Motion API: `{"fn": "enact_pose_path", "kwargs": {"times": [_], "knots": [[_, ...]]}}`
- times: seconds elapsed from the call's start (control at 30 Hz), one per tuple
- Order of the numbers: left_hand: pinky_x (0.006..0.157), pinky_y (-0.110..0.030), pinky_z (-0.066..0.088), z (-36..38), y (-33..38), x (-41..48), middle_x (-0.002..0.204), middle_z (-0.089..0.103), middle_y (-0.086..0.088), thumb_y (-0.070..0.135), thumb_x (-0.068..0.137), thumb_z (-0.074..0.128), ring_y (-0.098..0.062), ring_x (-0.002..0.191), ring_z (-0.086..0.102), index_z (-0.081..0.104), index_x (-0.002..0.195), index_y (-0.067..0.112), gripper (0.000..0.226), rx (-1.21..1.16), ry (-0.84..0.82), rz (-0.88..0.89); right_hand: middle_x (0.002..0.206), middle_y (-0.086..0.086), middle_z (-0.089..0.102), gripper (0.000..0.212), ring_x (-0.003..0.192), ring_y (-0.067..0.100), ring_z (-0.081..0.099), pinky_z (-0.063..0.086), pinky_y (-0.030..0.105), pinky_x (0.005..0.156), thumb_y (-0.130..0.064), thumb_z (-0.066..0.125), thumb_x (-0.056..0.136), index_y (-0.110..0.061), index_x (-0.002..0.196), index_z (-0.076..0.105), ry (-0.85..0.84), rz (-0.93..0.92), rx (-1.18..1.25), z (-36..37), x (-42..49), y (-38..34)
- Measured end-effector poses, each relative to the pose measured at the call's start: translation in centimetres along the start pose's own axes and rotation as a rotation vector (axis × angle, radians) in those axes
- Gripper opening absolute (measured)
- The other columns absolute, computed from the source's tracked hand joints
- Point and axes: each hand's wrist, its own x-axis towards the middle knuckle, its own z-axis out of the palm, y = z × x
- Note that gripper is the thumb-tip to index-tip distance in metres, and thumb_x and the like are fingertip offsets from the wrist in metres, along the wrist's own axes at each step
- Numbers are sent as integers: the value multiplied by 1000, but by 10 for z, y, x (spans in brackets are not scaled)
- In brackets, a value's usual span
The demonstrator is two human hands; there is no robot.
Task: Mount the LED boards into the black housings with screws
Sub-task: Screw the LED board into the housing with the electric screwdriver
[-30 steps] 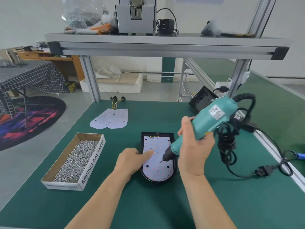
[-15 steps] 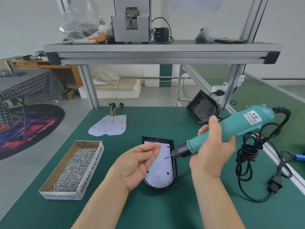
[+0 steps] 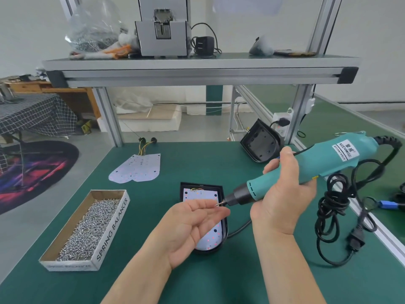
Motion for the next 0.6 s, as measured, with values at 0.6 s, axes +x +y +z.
{"fn": "enact_pose_path", "kwargs": {"times": [0.6], "knots": [[59,-26,60,11,-7,-5,96,70,-33,-2,102,41,-34,82,76,52,119,-14,24,-166,-38,-33,55,-9,51,36,54,13,47,41,26,58,-23,68,87,-34,54,61,-28,23,-11,-4,-6,-2]]}}
